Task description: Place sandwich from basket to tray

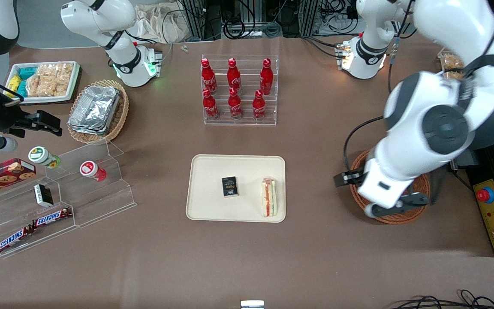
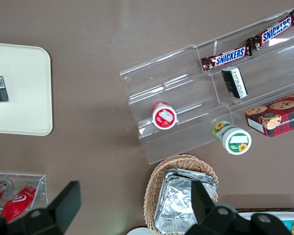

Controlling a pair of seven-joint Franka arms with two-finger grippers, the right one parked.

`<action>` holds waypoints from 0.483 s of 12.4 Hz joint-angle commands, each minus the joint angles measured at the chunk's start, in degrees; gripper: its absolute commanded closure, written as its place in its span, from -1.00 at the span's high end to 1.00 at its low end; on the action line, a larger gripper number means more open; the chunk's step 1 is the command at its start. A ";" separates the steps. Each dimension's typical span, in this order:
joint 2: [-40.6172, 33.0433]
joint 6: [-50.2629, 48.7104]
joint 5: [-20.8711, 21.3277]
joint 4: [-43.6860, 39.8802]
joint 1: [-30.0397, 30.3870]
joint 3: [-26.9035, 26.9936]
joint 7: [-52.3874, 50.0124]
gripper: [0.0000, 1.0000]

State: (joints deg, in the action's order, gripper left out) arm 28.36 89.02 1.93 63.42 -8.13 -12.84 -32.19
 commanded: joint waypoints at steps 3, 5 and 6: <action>-10.16 -1.40 -3.25 9.44 9.26 -0.34 10.20 1.00; -13.92 -0.87 -2.63 14.68 10.86 0.18 15.81 1.00; -16.99 0.18 -2.63 18.54 10.16 3.93 19.23 1.00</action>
State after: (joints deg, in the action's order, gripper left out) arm 17.71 87.59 -0.21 73.45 2.18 -12.21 -17.99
